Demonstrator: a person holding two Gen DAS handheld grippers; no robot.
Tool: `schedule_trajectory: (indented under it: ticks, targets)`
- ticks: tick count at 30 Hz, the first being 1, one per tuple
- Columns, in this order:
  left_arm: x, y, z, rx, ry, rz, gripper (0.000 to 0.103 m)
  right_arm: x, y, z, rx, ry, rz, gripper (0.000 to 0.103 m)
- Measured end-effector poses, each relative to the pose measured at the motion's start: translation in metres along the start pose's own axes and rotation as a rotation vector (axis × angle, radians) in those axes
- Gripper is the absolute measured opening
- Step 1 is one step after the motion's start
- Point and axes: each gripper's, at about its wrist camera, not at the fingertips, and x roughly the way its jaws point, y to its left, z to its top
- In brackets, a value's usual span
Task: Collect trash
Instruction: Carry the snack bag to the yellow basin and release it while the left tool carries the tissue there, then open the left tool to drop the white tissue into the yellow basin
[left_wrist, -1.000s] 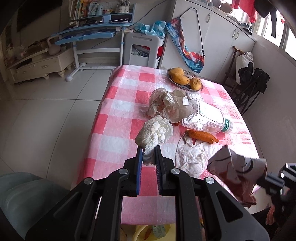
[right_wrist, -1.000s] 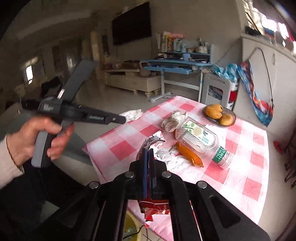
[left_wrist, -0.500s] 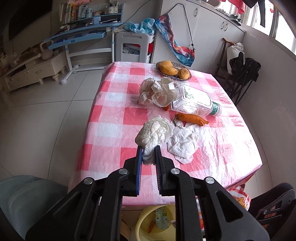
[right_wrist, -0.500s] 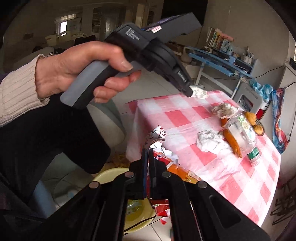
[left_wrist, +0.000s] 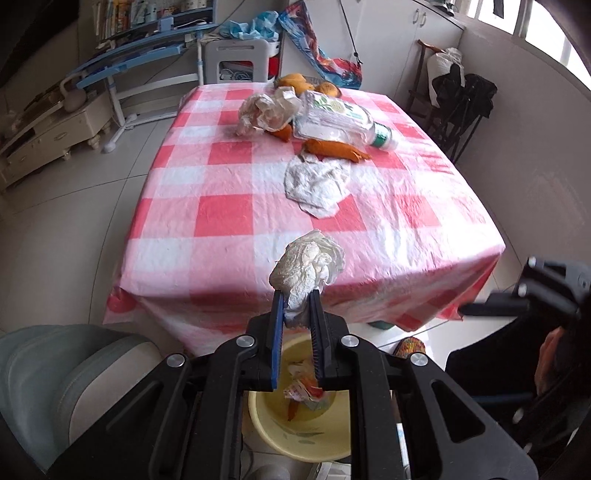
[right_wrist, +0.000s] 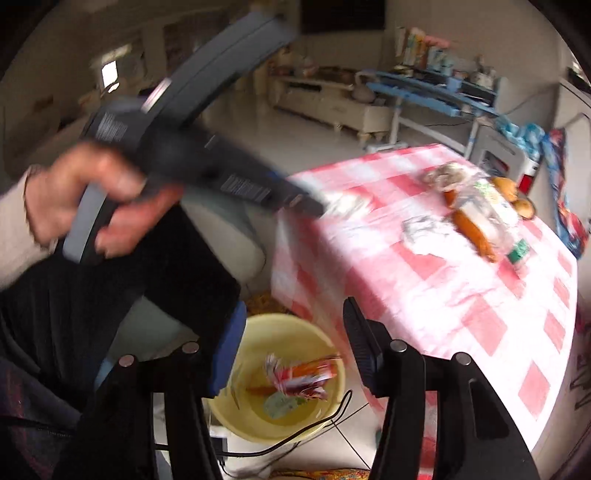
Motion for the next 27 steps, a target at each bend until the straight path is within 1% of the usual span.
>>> schedule_trajectory:
  ticks: [1, 3, 7, 9, 11, 14, 17, 19, 20, 21, 22, 24, 25, 27]
  targets:
    - [0.001, -0.007, -0.005, 0.02, 0.012, 0.002, 0.012, -0.004, -0.004, 0.0, 0.025, -0.02, -0.024, 0.055]
    - [0.003, -0.017, -0.013, 0.054, 0.028, 0.011, 0.012, -0.016, -0.013, -0.003, 0.082, -0.068, -0.064, 0.062]
    - [0.006, -0.026, -0.022, 0.092, 0.048, 0.024, 0.012, -0.031, -0.026, -0.005, 0.175, -0.137, -0.08, 0.066]
    - [0.008, -0.028, -0.023, 0.104, 0.058, 0.03, 0.012, -0.034, -0.029, -0.004, 0.197, -0.147, -0.091, 0.069]
    - [0.01, -0.029, -0.024, 0.113, 0.068, 0.038, 0.013, -0.035, -0.03, -0.002, 0.204, -0.155, -0.101, 0.069]
    - [0.017, -0.033, -0.027, 0.144, 0.097, 0.06, 0.013, -0.036, -0.034, 0.0, 0.203, -0.158, -0.122, 0.075]
    - [0.029, -0.042, -0.034, 0.207, 0.154, 0.078, 0.013, -0.038, -0.038, 0.0, 0.21, -0.155, -0.149, 0.076]
    - [0.043, -0.053, -0.042, 0.275, 0.23, 0.083, 0.023, -0.039, -0.043, -0.002, 0.226, -0.155, -0.164, 0.077]
    - [0.05, -0.059, -0.048, 0.319, 0.264, 0.106, 0.028, -0.039, -0.045, -0.002, 0.238, -0.156, -0.176, 0.079]
    - [0.056, -0.064, -0.053, 0.357, 0.291, 0.133, 0.043, -0.04, -0.048, -0.002, 0.252, -0.16, -0.185, 0.079]
    - [0.061, -0.069, -0.057, 0.392, 0.315, 0.155, 0.055, -0.041, -0.051, -0.003, 0.267, -0.164, -0.193, 0.079]
    - [0.065, -0.075, -0.06, 0.437, 0.334, 0.166, 0.059, -0.041, -0.059, -0.004, 0.301, -0.173, -0.217, 0.082]
    - [0.065, -0.075, -0.059, 0.435, 0.332, 0.157, 0.063, -0.041, -0.063, -0.005, 0.316, -0.175, -0.226, 0.082]
    - [0.061, -0.072, -0.052, 0.406, 0.306, 0.146, 0.067, -0.04, -0.071, -0.005, 0.351, -0.178, -0.24, 0.083]
